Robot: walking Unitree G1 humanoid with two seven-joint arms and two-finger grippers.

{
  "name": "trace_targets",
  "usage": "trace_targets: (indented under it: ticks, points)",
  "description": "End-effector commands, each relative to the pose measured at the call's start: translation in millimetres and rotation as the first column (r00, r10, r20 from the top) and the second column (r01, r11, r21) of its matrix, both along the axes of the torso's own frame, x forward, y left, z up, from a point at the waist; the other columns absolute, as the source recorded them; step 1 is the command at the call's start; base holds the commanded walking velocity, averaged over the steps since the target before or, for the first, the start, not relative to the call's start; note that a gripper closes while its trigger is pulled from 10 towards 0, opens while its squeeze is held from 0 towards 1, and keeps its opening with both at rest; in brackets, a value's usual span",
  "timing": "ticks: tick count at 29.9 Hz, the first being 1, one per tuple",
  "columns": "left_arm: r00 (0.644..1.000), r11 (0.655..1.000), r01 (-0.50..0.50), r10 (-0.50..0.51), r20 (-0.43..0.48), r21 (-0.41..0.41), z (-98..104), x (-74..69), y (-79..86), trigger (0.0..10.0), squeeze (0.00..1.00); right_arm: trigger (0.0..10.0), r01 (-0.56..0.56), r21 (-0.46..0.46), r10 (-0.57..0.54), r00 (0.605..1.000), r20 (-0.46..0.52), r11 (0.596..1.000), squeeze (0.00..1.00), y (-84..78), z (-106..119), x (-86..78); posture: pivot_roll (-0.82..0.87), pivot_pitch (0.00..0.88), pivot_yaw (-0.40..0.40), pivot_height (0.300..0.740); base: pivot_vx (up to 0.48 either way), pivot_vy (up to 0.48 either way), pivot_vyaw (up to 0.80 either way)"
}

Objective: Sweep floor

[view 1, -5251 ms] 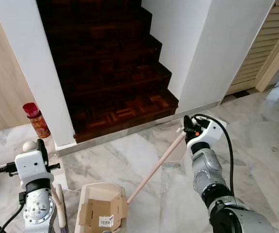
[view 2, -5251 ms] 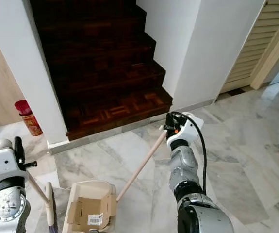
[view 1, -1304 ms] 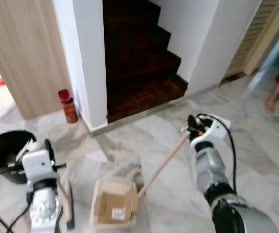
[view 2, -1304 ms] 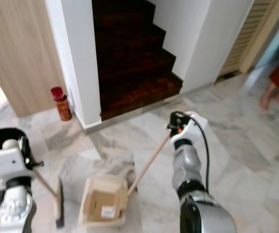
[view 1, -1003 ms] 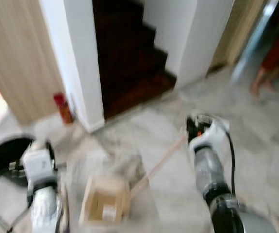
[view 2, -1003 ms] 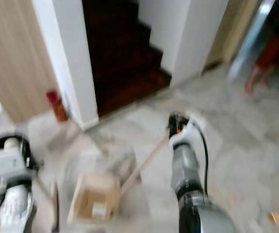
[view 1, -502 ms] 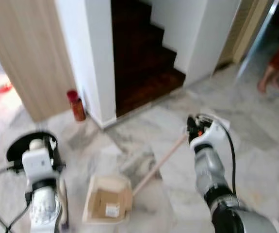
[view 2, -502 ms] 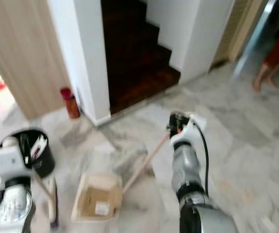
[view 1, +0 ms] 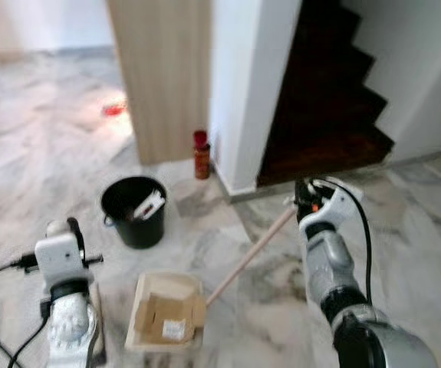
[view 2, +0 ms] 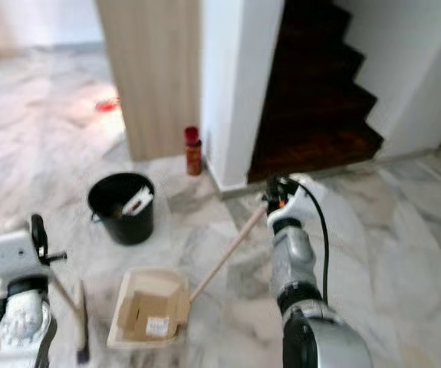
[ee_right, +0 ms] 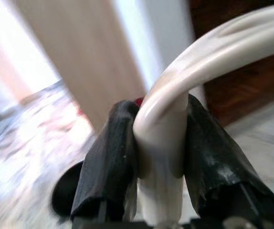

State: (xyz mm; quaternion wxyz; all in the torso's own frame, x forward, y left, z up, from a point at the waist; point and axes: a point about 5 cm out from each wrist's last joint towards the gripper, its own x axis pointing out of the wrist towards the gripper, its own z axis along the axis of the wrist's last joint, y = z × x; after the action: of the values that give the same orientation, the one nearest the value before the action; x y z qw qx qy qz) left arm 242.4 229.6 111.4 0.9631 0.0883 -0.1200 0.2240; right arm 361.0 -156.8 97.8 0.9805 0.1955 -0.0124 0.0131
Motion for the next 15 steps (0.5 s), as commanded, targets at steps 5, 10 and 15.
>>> trace_targets:
  ticks: [5,10,15]
  points:
    - [1.0,1.0,0.0,-0.001,0.03,0.029,7.6,1.7,-2.0,10.0,0.0,10.0,0.02,0.017,-0.021,0.999,0.031,1.0,0.0,-4.2,7.1,2.6,0.24,0.0,-0.062,0.74,0.0,0.0,0.8]
    - [1.0,1.0,-0.004,0.003,0.028,0.027,7.3,1.7,-1.7,10.0,0.0,10.0,0.02,0.02,-0.02,0.999,0.029,1.0,0.0,-4.1,6.9,2.6,0.24,0.0,-0.064,0.74,0.0,0.0,0.8]
    - [1.0,1.0,-0.007,0.007,0.026,0.027,7.1,1.7,-1.4,10.0,0.0,10.0,0.02,0.034,-0.02,1.0,0.018,0.999,0.0,-4.1,5.9,2.8,0.24,0.0,-0.065,0.74,0.0,0.0,0.16]
